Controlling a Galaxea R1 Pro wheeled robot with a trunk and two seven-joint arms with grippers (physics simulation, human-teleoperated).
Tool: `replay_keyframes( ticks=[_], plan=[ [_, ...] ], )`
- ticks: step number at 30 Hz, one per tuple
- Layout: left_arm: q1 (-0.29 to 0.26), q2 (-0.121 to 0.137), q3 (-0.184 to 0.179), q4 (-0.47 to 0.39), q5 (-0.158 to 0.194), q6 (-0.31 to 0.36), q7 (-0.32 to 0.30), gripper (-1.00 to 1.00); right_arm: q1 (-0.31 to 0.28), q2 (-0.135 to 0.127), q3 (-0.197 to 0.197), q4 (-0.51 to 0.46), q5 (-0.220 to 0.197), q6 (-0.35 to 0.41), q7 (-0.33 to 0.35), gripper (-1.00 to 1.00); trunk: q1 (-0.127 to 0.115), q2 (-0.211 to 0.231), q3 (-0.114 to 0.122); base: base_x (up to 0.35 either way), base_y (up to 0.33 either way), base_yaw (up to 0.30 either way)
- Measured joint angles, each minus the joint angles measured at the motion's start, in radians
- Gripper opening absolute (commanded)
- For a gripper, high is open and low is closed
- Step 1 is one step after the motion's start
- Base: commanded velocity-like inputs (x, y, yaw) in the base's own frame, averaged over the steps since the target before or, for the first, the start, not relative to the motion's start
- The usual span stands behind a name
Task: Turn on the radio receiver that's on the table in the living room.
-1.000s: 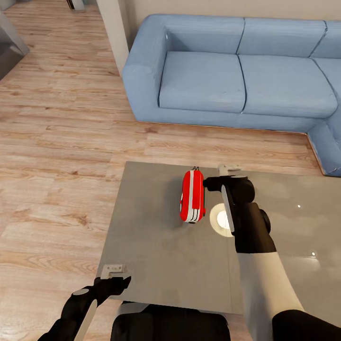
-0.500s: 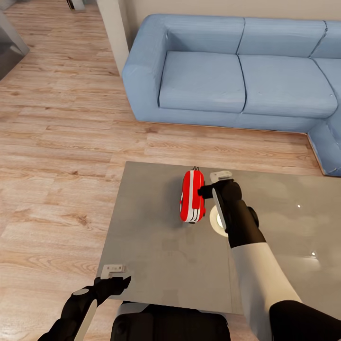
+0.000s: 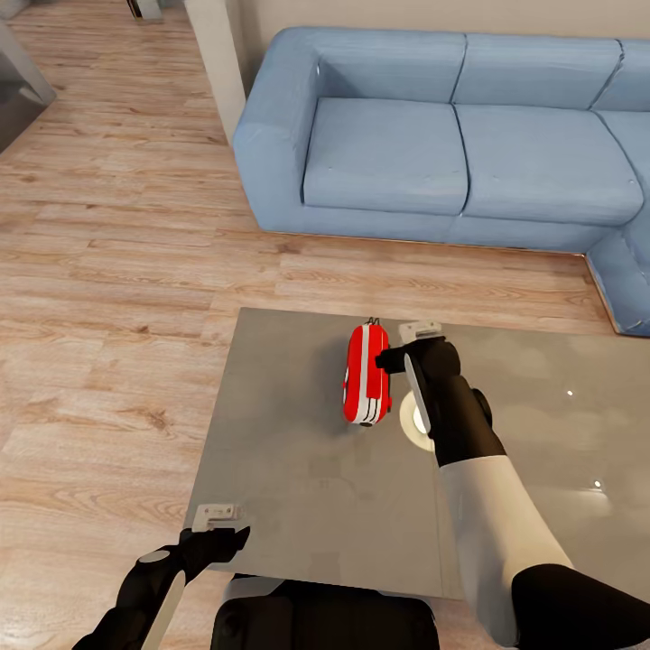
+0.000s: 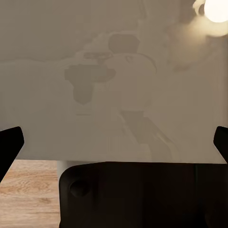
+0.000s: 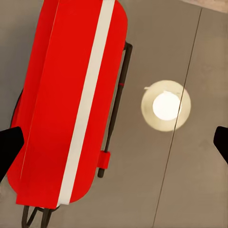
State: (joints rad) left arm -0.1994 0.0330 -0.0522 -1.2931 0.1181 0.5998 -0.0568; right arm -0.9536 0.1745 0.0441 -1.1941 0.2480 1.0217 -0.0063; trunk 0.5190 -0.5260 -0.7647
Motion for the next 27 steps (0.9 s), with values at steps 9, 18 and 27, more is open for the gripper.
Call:
replay_keyframes(
  ticks=[9,18,27],
  plan=[
    [0.0,-0.001,0.0,0.0,0.001,0.0,0.0,1.0,-0.005,0.0,0.0,0.028,-0.002,-0.04,0.0,1.0,0.0,0.0,0.0,0.0,0.0,0.0],
    [0.0,-0.001,0.0,0.0,0.001,0.0,0.0,1.0,-0.049,0.0,0.001,0.139,-0.041,-0.097,0.0,1.0,0.0,0.0,0.0,0.0,0.0,0.0],
    [0.0,-0.001,0.0,0.0,0.001,0.0,0.0,1.0,-0.051,0.0,0.007,0.151,-0.045,-0.102,0.0,1.0,0.0,0.0,0.0,0.0,0.0,0.0]
  ],
)
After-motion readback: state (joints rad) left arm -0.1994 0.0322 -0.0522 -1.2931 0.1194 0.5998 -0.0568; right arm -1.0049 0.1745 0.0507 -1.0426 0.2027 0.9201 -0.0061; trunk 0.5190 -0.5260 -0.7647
